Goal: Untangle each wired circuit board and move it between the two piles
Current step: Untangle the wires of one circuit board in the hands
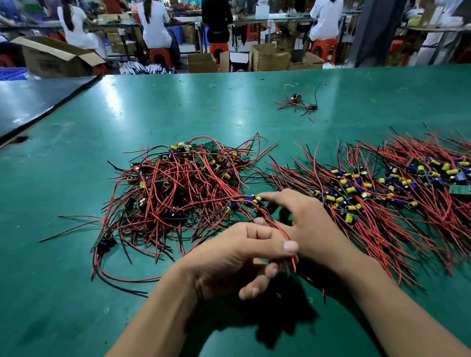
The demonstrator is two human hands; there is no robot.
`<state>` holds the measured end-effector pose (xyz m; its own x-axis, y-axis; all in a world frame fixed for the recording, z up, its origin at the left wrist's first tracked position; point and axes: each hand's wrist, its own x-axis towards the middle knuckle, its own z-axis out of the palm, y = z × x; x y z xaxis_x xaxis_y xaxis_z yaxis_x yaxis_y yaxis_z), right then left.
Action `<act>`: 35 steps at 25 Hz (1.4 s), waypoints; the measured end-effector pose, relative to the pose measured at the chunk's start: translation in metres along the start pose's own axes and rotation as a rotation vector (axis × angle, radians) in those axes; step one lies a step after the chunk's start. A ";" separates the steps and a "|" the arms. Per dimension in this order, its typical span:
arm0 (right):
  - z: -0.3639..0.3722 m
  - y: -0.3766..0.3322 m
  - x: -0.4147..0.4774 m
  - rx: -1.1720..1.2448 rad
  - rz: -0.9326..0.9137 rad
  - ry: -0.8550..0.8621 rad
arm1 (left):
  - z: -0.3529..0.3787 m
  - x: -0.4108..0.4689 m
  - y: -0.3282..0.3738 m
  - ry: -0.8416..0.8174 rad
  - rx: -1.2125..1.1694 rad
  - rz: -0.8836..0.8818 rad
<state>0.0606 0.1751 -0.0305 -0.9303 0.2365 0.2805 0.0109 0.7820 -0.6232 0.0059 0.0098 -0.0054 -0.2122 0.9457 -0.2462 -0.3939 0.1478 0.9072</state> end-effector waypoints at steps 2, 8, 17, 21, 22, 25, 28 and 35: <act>-0.003 -0.003 -0.002 0.011 -0.028 0.004 | 0.002 0.002 -0.001 0.022 -0.004 0.025; 0.001 -0.005 -0.003 0.095 0.024 -0.078 | -0.004 0.009 -0.003 0.314 0.078 -0.050; 0.009 -0.010 -0.002 0.362 0.115 -0.018 | -0.008 0.009 -0.002 0.433 0.065 -0.032; 0.007 -0.007 0.002 0.436 0.157 0.025 | -0.007 0.013 -0.003 0.525 0.038 -0.013; 0.003 -0.005 0.003 0.505 0.171 0.051 | -0.009 0.014 -0.002 0.564 -0.006 -0.002; -0.007 -0.001 0.005 0.724 0.188 0.129 | -0.014 0.016 0.000 0.638 -0.107 0.033; -0.007 -0.004 0.004 0.866 0.210 0.130 | -0.018 0.017 0.001 0.708 -0.176 0.077; 0.001 -0.018 0.004 1.040 0.316 0.074 | -0.021 0.014 0.003 0.866 -0.041 0.157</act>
<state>0.0567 0.1616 -0.0189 -0.9152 0.4024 0.0201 -0.1020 -0.1830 -0.9778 -0.0169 0.0170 -0.0136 -0.8637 0.4002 -0.3064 -0.3311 0.0081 0.9436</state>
